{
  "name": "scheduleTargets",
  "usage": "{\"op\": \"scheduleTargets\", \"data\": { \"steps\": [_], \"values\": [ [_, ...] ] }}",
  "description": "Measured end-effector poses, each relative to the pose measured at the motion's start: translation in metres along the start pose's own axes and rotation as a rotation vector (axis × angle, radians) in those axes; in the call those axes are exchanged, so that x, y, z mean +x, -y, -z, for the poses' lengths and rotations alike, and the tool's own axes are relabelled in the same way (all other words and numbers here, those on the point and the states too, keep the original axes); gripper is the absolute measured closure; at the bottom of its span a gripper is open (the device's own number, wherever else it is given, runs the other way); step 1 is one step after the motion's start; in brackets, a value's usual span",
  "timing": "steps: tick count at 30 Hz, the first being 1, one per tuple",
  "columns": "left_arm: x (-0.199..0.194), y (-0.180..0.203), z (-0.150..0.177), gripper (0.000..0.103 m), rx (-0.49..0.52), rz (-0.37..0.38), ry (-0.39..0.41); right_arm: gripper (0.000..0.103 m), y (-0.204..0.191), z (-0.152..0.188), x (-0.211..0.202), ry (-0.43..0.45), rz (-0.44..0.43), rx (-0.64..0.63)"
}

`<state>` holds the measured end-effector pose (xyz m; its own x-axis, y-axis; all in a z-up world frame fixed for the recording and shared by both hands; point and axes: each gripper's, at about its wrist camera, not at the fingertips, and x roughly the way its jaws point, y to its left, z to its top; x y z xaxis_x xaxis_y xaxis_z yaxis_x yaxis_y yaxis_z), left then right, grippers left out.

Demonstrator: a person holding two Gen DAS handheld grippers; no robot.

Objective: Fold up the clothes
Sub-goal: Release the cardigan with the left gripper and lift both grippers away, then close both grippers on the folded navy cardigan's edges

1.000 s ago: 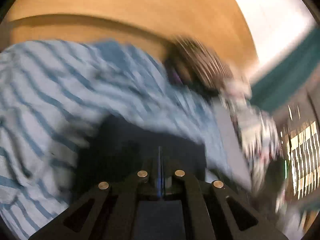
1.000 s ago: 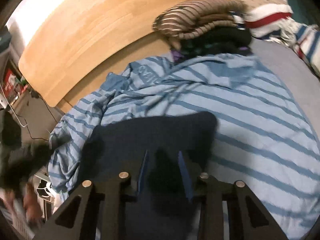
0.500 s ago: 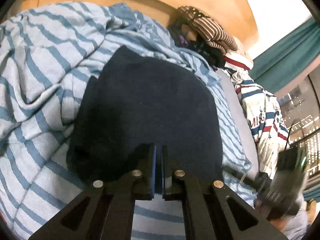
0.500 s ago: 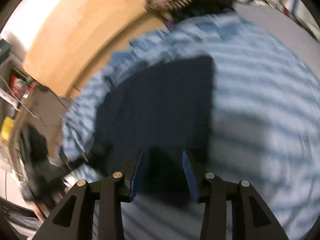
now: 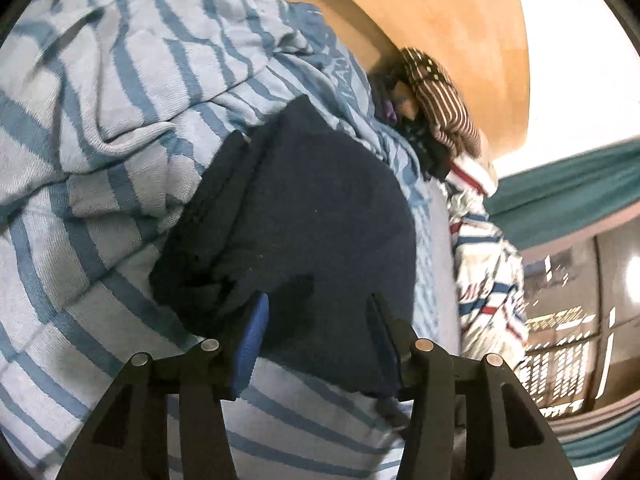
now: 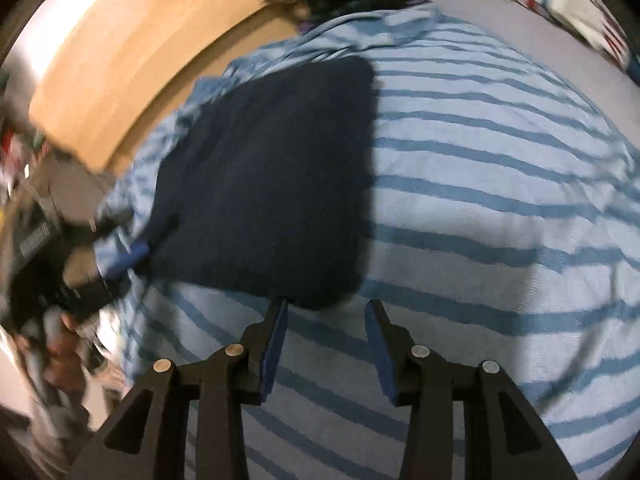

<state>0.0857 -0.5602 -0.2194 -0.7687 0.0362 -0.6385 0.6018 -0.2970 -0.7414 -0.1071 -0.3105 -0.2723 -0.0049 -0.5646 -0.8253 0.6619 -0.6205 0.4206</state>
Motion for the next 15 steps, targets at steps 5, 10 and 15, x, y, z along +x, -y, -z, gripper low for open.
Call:
{"op": "scheduleTargets", "data": {
  "steps": [5,10,15],
  "values": [
    [-0.005,-0.003,-0.003,0.044,-0.040,0.049,0.017,0.058,-0.011,-0.001,0.024,-0.038,0.048,-0.050],
    [0.003,0.001,0.009,0.037,-0.039,0.060,-0.033,0.053,0.010,-0.010,0.025,-0.053,0.022,0.040],
    [0.016,-0.012,0.020,0.037,-0.182,0.144,-0.108,0.042,0.018,-0.005,0.015,-0.043,0.029,0.039]
  ]
}}
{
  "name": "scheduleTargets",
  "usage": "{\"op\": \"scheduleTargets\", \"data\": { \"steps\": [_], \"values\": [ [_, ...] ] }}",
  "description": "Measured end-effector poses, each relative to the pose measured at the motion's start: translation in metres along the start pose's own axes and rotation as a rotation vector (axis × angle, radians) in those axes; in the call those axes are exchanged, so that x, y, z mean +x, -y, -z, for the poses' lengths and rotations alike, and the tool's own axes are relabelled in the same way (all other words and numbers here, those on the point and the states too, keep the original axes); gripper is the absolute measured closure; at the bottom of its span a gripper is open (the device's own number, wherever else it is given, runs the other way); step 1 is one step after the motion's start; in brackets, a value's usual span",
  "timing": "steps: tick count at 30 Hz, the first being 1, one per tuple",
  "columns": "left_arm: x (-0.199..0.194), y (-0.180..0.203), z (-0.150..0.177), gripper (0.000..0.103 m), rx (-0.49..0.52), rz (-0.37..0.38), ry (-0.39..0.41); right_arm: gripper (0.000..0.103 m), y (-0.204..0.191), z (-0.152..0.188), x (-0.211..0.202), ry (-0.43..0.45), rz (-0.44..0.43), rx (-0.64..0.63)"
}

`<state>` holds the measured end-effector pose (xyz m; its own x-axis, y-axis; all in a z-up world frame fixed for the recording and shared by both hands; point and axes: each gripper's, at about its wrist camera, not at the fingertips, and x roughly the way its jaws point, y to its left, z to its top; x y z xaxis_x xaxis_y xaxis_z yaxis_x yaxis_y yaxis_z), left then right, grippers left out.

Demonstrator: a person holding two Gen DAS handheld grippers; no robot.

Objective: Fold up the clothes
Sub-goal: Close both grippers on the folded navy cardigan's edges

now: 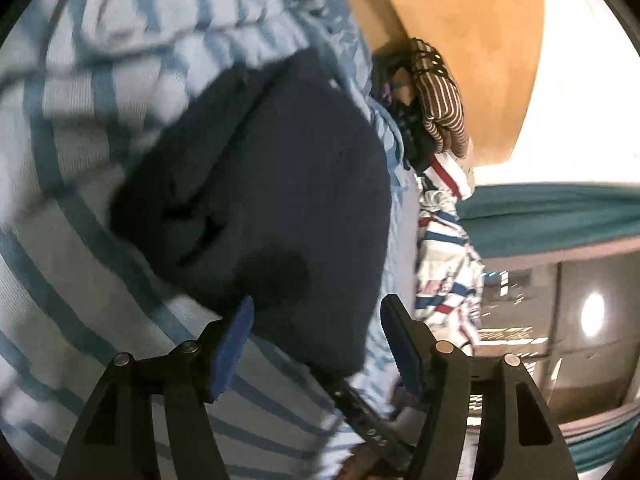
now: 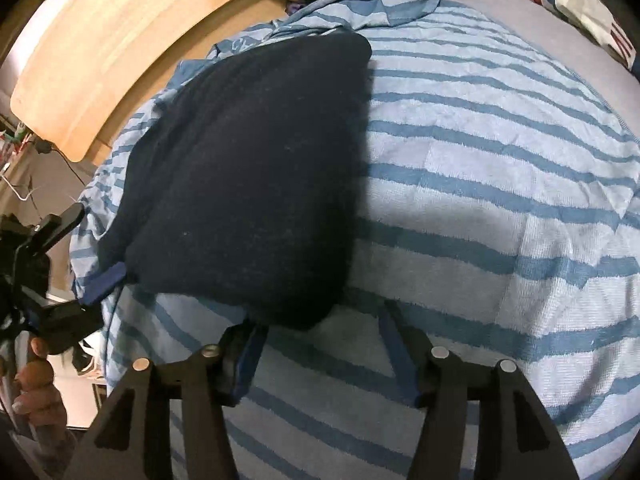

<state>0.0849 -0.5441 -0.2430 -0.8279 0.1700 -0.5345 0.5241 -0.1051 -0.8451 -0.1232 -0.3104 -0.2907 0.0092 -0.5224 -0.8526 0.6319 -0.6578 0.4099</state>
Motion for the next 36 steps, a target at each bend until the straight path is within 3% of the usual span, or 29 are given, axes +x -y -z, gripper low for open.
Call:
{"op": "scheduleTargets", "data": {
  "steps": [4,7,9,10,12,14,16,19,20,21,22,23,26,30,34,36],
  "values": [
    [0.003,-0.004,0.006,0.036,-0.012,-0.026,-0.001,0.040,-0.002,-0.001,-0.013,-0.011,-0.049,-0.004],
    [0.006,-0.004,0.012,0.036,-0.003,-0.058,0.003,0.036,-0.009,-0.004,-0.019,0.012,-0.016,-0.058],
    [0.006,-0.003,0.015,0.037,0.004,-0.030,0.000,0.036,-0.014,-0.006,-0.015,0.006,0.006,-0.083],
    [0.005,0.000,0.016,0.037,0.021,-0.008,0.002,0.036,-0.017,-0.006,-0.013,-0.002,0.013,-0.095],
    [-0.008,0.014,0.021,0.042,0.121,-0.011,0.079,0.036,-0.023,-0.009,-0.008,-0.038,0.009,-0.115],
    [-0.019,0.035,0.028,0.057,0.268,-0.069,0.157,0.036,-0.023,-0.007,-0.012,-0.059,0.013,-0.144],
    [-0.022,0.047,0.030,0.067,0.348,-0.135,0.185,0.034,-0.016,-0.006,-0.023,-0.063,0.038,-0.155],
    [-0.011,0.058,0.021,0.096,0.416,-0.371,0.210,0.033,-0.004,-0.016,-0.042,-0.016,0.029,-0.091],
    [-0.007,0.060,0.017,0.096,0.425,-0.389,0.206,0.033,-0.003,-0.020,-0.048,0.008,0.020,-0.071],
    [-0.002,0.061,0.013,0.097,0.424,-0.382,0.198,0.040,-0.006,-0.024,-0.052,0.042,0.008,-0.069],
    [0.000,0.059,0.009,0.097,0.415,-0.387,0.202,0.060,-0.011,-0.028,-0.056,0.076,-0.004,-0.079],
    [0.004,0.053,0.005,0.097,0.390,-0.418,0.209,0.067,-0.022,-0.032,-0.058,0.102,-0.011,-0.120],
    [0.016,0.030,-0.008,0.103,0.299,-0.520,0.220,0.071,-0.051,-0.037,-0.047,0.101,0.023,-0.232],
    [0.020,0.007,-0.016,0.103,0.249,-0.501,0.220,0.074,-0.052,-0.033,-0.018,0.037,0.044,-0.263],
    [0.012,0.013,-0.008,0.103,0.301,-0.473,0.295,0.074,-0.031,-0.028,-0.017,0.031,-0.006,-0.169],
    [0.000,0.013,0.001,0.103,0.260,-0.395,0.343,0.065,-0.019,-0.025,-0.028,0.036,-0.060,-0.081]
  ]
}}
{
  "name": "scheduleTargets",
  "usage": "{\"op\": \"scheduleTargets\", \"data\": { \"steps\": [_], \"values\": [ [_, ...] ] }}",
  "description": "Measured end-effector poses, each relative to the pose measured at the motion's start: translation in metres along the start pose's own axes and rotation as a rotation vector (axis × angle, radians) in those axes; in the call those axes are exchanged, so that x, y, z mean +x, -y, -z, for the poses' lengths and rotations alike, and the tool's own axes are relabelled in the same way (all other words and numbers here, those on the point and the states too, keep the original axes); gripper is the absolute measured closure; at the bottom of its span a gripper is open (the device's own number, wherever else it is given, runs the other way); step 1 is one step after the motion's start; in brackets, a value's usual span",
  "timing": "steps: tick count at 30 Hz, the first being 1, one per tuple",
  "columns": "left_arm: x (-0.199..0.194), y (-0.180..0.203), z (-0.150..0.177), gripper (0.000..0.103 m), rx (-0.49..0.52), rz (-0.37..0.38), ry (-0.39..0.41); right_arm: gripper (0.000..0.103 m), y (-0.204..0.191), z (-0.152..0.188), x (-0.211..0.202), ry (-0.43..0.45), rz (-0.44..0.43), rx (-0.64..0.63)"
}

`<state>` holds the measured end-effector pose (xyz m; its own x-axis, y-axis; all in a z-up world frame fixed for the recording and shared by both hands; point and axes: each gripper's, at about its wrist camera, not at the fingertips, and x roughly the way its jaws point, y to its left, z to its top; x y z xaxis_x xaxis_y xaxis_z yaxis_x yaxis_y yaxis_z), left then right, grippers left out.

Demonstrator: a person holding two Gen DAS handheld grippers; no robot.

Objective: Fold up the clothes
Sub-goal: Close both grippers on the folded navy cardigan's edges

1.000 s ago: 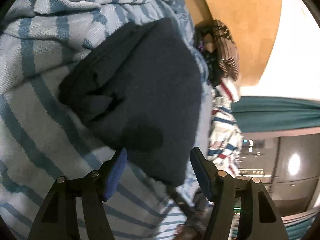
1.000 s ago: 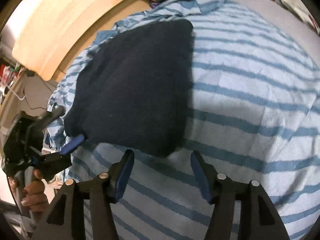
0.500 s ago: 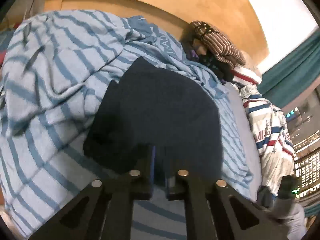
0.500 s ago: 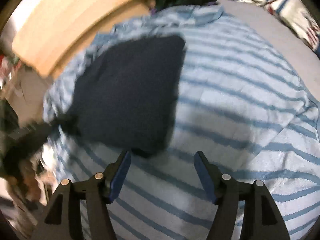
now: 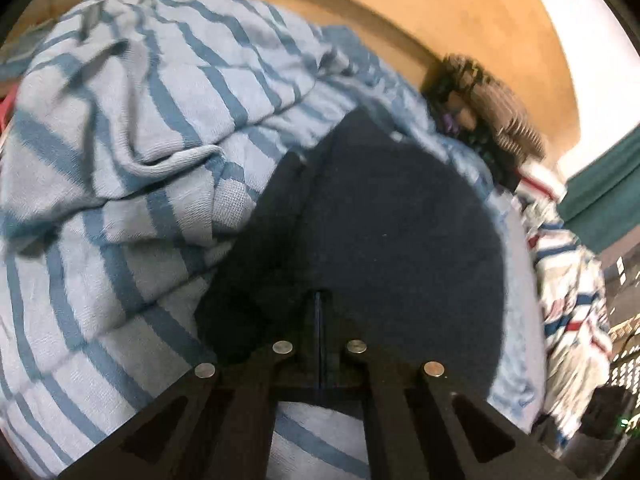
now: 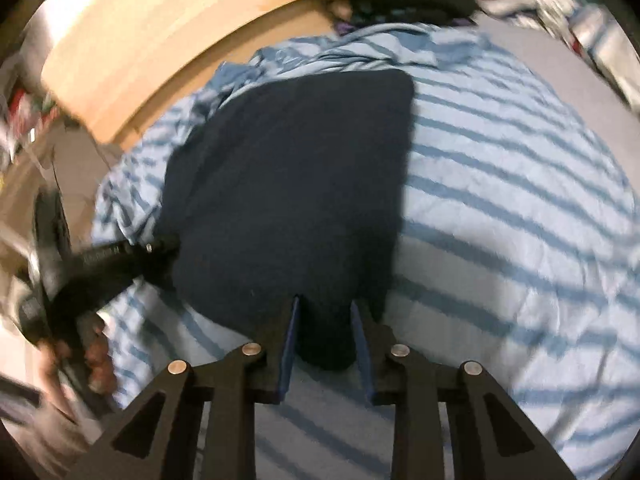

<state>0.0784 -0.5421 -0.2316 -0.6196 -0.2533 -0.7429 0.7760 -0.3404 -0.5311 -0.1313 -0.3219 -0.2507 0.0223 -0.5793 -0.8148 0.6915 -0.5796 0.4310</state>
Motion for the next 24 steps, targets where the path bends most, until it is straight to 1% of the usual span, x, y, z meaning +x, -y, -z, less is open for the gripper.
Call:
{"op": "scheduleTargets", "data": {
  "steps": [1,3,4,5,6,7,8,10,13,15,17,19,21,22,23,24],
  "values": [
    [-0.008,-0.003,0.004,0.103,-0.046,0.048,0.024,0.055,0.008,0.002,-0.007,0.012,-0.033,0.055],
    [-0.019,-0.005,0.009,0.103,-0.086,0.109,0.051,0.044,0.028,0.006,-0.017,0.045,-0.112,0.175],
    [-0.023,-0.003,0.013,0.100,-0.098,0.134,0.059,0.038,0.038,0.007,-0.019,0.054,-0.154,0.231],
    [-0.024,-0.001,0.017,0.086,-0.108,0.153,0.052,0.034,0.048,0.007,-0.018,0.051,-0.199,0.286],
    [-0.023,0.000,0.021,0.071,-0.119,0.168,0.037,0.028,0.054,0.007,-0.014,0.039,-0.232,0.330],
    [-0.022,-0.001,0.025,0.033,-0.138,0.186,0.021,0.025,0.060,0.007,-0.010,0.030,-0.263,0.370],
    [-0.023,-0.004,0.030,0.022,-0.157,0.201,0.020,0.025,0.063,0.006,-0.006,0.026,-0.290,0.402],
    [-0.024,-0.004,0.037,0.022,-0.178,0.194,0.028,0.022,0.069,0.006,0.007,0.018,-0.339,0.469],
    [-0.023,-0.008,0.043,0.022,-0.240,0.182,0.006,0.022,0.072,0.005,0.034,-0.033,-0.386,0.548],
    [-0.016,-0.013,0.044,0.022,-0.312,0.183,-0.021,0.022,0.071,0.006,0.052,-0.059,-0.426,0.601],
    [-0.007,-0.016,0.044,0.022,-0.377,0.172,-0.041,0.021,0.068,0.008,0.065,-0.080,-0.437,0.650],
    [0.001,-0.018,0.044,0.022,-0.438,0.144,-0.058,0.017,0.066,0.006,0.073,-0.085,-0.447,0.681],
    [0.007,-0.020,0.046,0.022,-0.499,0.116,-0.082,0.017,0.065,0.002,0.079,-0.098,-0.443,0.731],
    [0.011,-0.023,0.048,0.022,-0.545,0.111,-0.094,0.017,0.063,0.000,0.081,-0.108,-0.436,0.747],
    [0.013,-0.024,0.051,0.022,-0.588,0.111,-0.096,0.026,0.060,-0.003,0.082,-0.127,-0.420,0.742],
    [0.014,-0.026,0.052,0.022,-0.623,0.113,-0.093,0.032,0.057,-0.006,0.082,-0.143,-0.405,0.734]
  ]
}}
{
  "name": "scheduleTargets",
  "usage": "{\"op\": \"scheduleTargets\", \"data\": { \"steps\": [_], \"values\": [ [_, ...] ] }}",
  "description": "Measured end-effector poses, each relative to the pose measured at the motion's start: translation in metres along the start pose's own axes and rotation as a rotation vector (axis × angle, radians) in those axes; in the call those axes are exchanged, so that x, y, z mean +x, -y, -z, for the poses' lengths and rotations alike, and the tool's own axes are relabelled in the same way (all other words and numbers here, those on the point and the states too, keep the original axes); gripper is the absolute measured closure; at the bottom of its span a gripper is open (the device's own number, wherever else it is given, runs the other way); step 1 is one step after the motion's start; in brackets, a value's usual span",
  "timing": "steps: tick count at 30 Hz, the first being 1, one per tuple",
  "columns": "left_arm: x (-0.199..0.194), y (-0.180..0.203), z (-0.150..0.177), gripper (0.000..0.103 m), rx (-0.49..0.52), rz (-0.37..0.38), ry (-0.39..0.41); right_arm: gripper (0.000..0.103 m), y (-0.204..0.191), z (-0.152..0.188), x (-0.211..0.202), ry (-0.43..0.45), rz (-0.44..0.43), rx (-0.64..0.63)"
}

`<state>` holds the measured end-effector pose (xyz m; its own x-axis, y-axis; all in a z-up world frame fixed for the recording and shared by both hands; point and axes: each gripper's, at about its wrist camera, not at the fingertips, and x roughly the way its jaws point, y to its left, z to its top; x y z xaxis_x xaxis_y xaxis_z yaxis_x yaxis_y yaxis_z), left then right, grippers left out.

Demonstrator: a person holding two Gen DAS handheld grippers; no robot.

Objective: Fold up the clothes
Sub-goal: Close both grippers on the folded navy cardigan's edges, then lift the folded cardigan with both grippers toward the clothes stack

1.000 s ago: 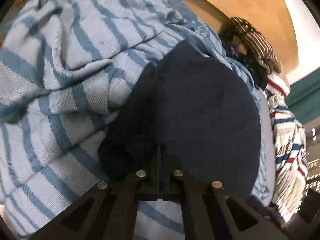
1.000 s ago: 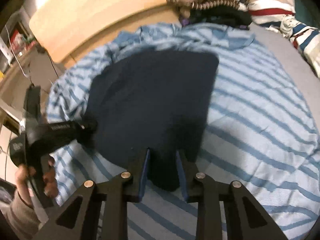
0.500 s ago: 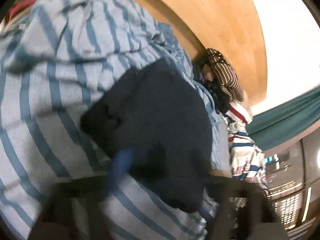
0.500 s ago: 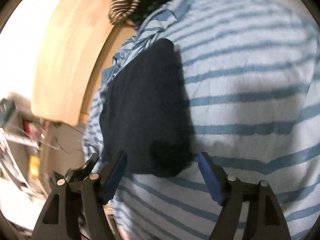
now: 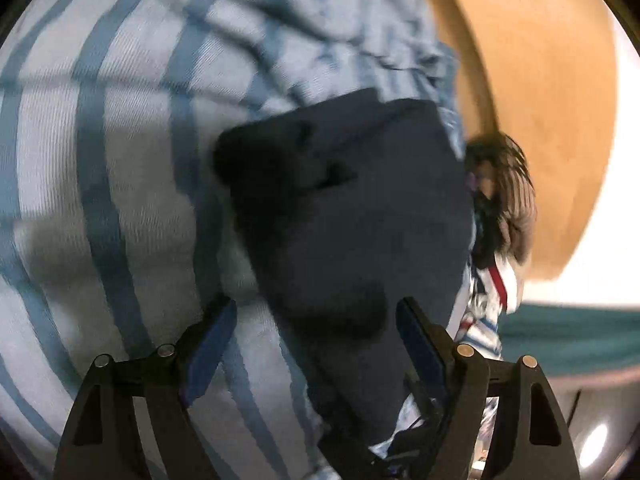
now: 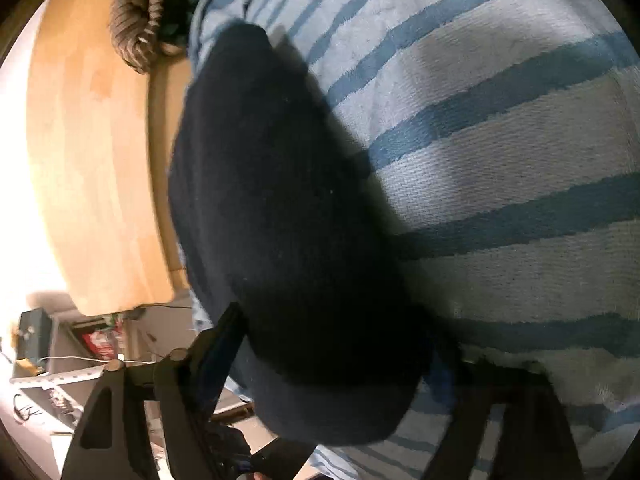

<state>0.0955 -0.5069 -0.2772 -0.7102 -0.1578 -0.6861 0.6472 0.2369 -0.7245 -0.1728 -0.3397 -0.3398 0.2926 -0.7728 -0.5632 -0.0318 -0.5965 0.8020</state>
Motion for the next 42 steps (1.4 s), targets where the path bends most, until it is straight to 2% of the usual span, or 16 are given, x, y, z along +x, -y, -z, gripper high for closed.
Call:
{"op": "scheduleTargets", "data": {
  "steps": [2,4,6,9,13,15,16,17,19,22,27,31,37,38,40,42],
  "values": [
    [0.002,-0.004,0.001,0.022,-0.065,0.014,0.007,0.041,-0.010,0.003,-0.004,-0.009,-0.015,-0.007],
    [0.003,-0.008,0.004,0.022,-0.142,0.071,0.009,0.048,-0.020,0.006,-0.010,-0.014,-0.059,-0.001],
    [0.007,-0.010,0.008,0.021,-0.211,0.133,0.002,0.049,-0.031,0.005,-0.014,-0.026,-0.121,0.018],
    [0.021,-0.008,0.012,0.021,-0.267,0.179,-0.035,0.049,-0.051,0.001,-0.015,-0.048,-0.143,-0.016],
    [0.030,-0.001,0.008,0.021,-0.262,0.194,-0.021,0.049,-0.055,-0.004,-0.014,-0.065,-0.151,-0.006],
    [0.033,0.003,0.003,0.029,-0.230,0.163,0.003,0.049,-0.049,-0.005,-0.014,-0.078,-0.150,-0.002],
    [0.036,0.006,0.001,0.052,-0.212,0.139,-0.013,0.049,-0.046,-0.005,-0.014,-0.084,-0.143,-0.008],
    [0.038,0.009,-0.001,0.062,-0.190,0.110,-0.025,0.048,-0.043,-0.005,-0.016,-0.089,-0.128,-0.029],
    [0.033,0.015,-0.002,0.071,-0.160,0.102,-0.029,0.032,-0.036,-0.004,-0.022,-0.095,-0.101,-0.119],
    [0.027,0.017,-0.005,0.074,-0.174,0.138,-0.059,0.020,-0.027,-0.009,-0.029,-0.071,-0.086,-0.213],
    [0.029,0.015,-0.010,0.074,-0.199,0.134,-0.086,0.019,-0.013,-0.048,-0.024,-0.093,-0.100,-0.170],
    [0.028,0.013,-0.009,0.074,-0.196,0.130,-0.087,0.018,-0.027,-0.070,-0.005,-0.104,-0.065,-0.211],
    [0.030,0.004,-0.012,0.074,-0.201,0.119,-0.099,0.014,-0.063,-0.075,0.045,-0.166,0.083,-0.333],
    [0.030,0.004,-0.012,0.074,-0.201,0.116,-0.095,0.016,-0.070,-0.074,0.050,-0.176,0.107,-0.356],
    [0.030,0.004,-0.010,0.075,-0.205,0.105,-0.081,0.040,-0.084,-0.071,0.055,-0.193,0.161,-0.422],
    [0.027,0.009,-0.007,0.076,-0.183,0.091,-0.062,0.051,-0.097,-0.066,0.051,-0.193,0.185,-0.490]
  ]
}}
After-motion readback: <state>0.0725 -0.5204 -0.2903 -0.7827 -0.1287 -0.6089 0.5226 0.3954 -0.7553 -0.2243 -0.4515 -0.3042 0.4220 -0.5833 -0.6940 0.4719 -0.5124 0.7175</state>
